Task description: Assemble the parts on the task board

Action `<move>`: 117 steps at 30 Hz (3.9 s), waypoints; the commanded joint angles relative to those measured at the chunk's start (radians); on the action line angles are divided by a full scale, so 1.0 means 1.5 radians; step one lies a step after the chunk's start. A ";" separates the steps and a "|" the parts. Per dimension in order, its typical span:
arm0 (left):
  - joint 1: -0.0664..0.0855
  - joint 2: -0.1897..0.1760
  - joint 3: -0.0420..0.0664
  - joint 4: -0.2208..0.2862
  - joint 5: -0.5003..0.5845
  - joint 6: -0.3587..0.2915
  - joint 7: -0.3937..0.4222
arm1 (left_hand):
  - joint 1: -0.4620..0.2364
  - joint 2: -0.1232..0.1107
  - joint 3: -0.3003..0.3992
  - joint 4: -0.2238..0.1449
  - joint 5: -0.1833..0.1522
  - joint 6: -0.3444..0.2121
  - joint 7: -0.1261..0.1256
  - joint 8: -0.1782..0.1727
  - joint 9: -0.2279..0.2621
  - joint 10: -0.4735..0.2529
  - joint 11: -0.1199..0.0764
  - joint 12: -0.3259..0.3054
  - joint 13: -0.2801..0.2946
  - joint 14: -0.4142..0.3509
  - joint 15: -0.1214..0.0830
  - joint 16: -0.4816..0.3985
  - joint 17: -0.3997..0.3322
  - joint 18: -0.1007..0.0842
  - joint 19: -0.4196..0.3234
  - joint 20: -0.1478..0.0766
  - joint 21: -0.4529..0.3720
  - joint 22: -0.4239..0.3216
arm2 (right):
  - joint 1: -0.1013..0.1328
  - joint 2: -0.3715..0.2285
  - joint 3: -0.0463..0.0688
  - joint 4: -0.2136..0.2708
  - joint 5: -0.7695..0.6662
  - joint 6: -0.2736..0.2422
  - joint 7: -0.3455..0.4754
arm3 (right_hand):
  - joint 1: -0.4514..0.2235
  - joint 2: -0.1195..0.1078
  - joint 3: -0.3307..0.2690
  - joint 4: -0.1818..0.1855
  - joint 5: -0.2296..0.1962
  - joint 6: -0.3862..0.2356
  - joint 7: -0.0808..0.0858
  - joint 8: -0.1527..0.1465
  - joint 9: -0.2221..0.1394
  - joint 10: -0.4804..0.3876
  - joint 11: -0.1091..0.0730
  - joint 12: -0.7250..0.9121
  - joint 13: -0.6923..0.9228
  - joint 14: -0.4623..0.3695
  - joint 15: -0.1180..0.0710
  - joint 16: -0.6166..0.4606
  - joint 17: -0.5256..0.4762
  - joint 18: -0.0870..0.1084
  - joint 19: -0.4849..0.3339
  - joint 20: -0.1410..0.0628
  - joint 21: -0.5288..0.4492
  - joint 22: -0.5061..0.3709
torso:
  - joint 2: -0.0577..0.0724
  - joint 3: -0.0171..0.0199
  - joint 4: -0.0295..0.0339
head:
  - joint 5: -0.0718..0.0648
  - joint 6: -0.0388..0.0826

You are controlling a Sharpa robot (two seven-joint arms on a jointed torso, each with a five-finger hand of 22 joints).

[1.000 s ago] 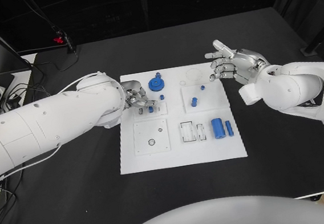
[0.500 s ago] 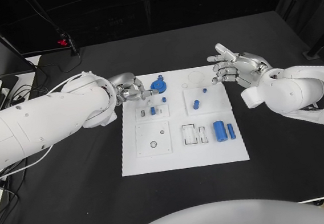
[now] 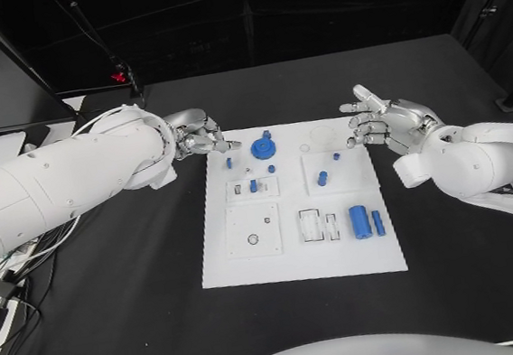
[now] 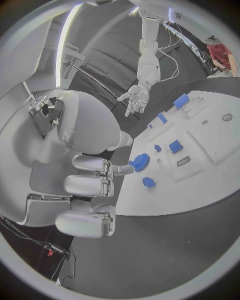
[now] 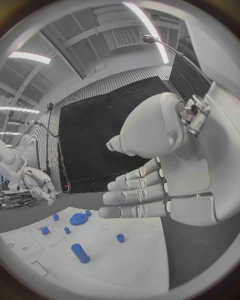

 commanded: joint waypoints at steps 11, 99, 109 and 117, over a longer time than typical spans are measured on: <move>0.003 0.060 0.001 -0.112 0.005 0.115 0.031 | 0.003 0.004 0.002 0.002 0.009 0.034 -0.004 -0.015 -0.026 0.071 0.001 0.001 0.175 0.070 0.003 0.001 0.176 -0.004 0.068 0.004 0.002 0.176 | -0.001 0.002 0.000 0.000 0.001 0.010 0.002 | 0.000 0.008 -0.003 -0.001 0.002 -0.004 0.015 0.004 -0.001 -0.005 -0.001 0.003 -0.002 -0.005 -0.002 0.004 -0.001 0.006 -0.001 0.002 -0.004 -0.001 | 0.000 0.0000 -0.0005 | 0.007 0.016; -0.012 0.167 0.001 -0.264 -0.017 0.194 -0.086 | -0.008 0.067 -0.101 0.000 -0.049 0.145 -0.035 -0.062 0.142 0.071 -0.028 0.001 0.175 0.070 -0.018 0.001 0.176 -0.004 0.068 -0.016 0.002 0.176 | -0.004 0.018 0.000 -0.007 0.000 0.013 0.002 | 0.001 0.008 -0.004 -0.001 0.004 -0.006 0.016 0.007 -0.001 -0.007 0.000 0.006 -0.005 -0.007 -0.001 0.007 -0.005 0.006 -0.002 0.003 -0.003 -0.002 | 0.000 0.0004 0.0005 | -0.013 0.007; -0.015 0.170 0.001 -0.266 -0.017 0.198 -0.090 | -0.008 0.070 -0.101 0.000 -0.049 0.132 -0.033 -0.059 0.151 0.071 -0.026 0.001 0.175 0.070 -0.017 0.001 0.176 -0.004 0.068 -0.015 0.002 0.176 | -0.004 0.019 0.000 -0.006 0.000 0.013 0.005 | 0.001 0.007 -0.005 -0.001 0.003 -0.007 0.016 0.007 -0.001 -0.007 0.000 0.007 -0.006 -0.008 -0.001 0.008 -0.005 0.006 -0.002 0.003 -0.003 -0.002 | 0.000 0.0003 0.0000 | -0.014 0.005; -0.018 0.174 0.001 -0.265 -0.017 0.212 -0.097 | -0.007 0.075 -0.099 0.001 -0.047 0.129 -0.033 -0.059 0.152 0.071 -0.026 0.001 0.175 0.070 -0.017 0.001 0.176 -0.004 0.068 -0.015 0.002 0.176 | -0.004 0.021 0.000 -0.006 0.000 0.013 0.005 | 0.001 0.007 -0.005 -0.001 0.003 -0.007 0.016 0.007 -0.002 -0.008 0.000 0.007 -0.006 -0.008 -0.001 0.008 -0.005 0.006 -0.002 0.003 -0.003 -0.002 | 0.000 -0.0001 -0.0003 | -0.016 0.004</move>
